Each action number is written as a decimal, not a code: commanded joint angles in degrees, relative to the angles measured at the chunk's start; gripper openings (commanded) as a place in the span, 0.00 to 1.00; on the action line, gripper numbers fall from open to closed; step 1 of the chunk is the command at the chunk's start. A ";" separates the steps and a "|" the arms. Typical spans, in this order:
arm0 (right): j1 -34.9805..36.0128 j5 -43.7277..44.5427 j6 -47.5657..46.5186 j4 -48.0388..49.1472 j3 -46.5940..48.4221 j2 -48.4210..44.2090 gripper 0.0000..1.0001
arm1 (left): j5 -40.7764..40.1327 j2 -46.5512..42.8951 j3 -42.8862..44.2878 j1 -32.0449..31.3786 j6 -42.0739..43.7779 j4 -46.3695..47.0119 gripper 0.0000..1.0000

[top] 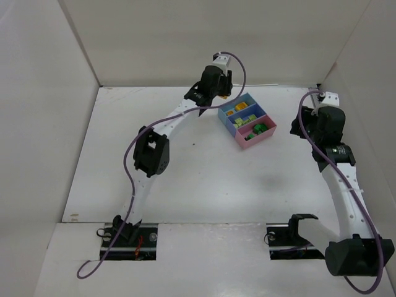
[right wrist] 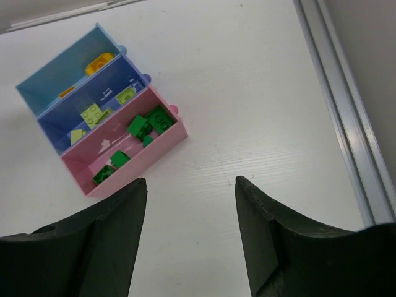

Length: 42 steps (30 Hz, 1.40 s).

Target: Sort the legos into containers by color

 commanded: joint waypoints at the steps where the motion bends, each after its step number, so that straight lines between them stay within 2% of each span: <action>1: -0.39 3.32 0.27 0.13 0.69 0.46 0.64 | 5.40 1.12 3.92 0.51 1.61 9.35 0.24; 3: -0.92 3.33 -0.25 0.13 1.22 2.30 0.64 | 5.41 4.10 4.53 0.51 1.61 13.64 0.26; 9: -1.45 1.22 -0.78 0.66 1.92 5.39 0.64 | 7.34 10.96 7.35 0.51 -0.77 18.50 0.28; 15: -1.97 0.69 -0.78 1.18 2.45 7.32 0.64 | 9.01 12.55 7.35 0.51 -1.38 20.35 0.32; 17: -1.97 0.17 -0.78 1.18 2.45 7.32 0.64 | 10.32 12.55 6.83 0.51 -1.91 19.83 0.42; 19: -1.97 0.17 -0.78 1.71 2.45 7.32 0.67 | 10.95 12.55 6.83 0.51 -1.91 19.82 0.65; 20: -1.97 0.17 -0.78 1.71 2.45 7.32 0.67 | 10.95 12.03 6.83 0.51 -1.91 19.22 0.80; 21: -1.97 -0.36 -0.78 1.71 1.93 7.32 0.68 | 10.95 12.03 6.83 0.51 -1.91 18.43 0.85; 24: -1.97 -0.36 -0.78 1.71 1.92 6.80 0.69 | 10.95 9.13 5.51 0.51 -1.29 17.72 0.87; 26: -1.97 -0.36 -1.31 1.71 1.92 6.18 0.72 | 9.89 6.94 3.85 0.51 -1.29 17.72 0.97; 28: -1.97 -0.36 -1.92 1.71 1.92 5.49 0.77 | 9.10 2.02 -0.19 1.03 -1.82 17.11 1.00; 31: -1.97 1.65 -1.92 0.31 3.06 5.48 1.00 | 7.61 -7.81 -9.23 1.56 -2.60 15.71 1.00; 33: -1.97 2.18 -1.92 -0.31 3.06 5.48 1.00 | 6.91 -13.96 -15.29 1.56 -4.35 15.17 1.00; 34: -1.97 2.19 -1.92 -0.31 3.06 5.48 1.00 | 5.68 -21.04 -23.07 2.17 -5.24 14.47 1.00; 36: -1.97 2.19 -1.92 -0.93 3.06 5.48 1.00 | 3.75 -28.80 -31.98 2.18 -5.77 14.46 1.00; 37: -1.97 2.19 -1.92 -0.93 3.06 5.48 1.00 | 1.91 -36.85 -41.16 2.18 -8.21 14.46 1.00; 38: -1.97 1.67 -1.92 -0.93 3.06 5.48 1.00 | -2.02 -40.93 -45.60 2.18 -9.89 13.59 1.00; 39: -1.97 1.14 -1.92 -1.54 3.06 5.48 1.00 | -2.06 -44.80 -49.73 2.18 -11.73 12.71 1.00; 42: -2.49 0.35 -1.92 -2.07 3.06 6.62 1.00 | -8.20 -59.04 -63.02 2.18 -18.15 5.62 1.00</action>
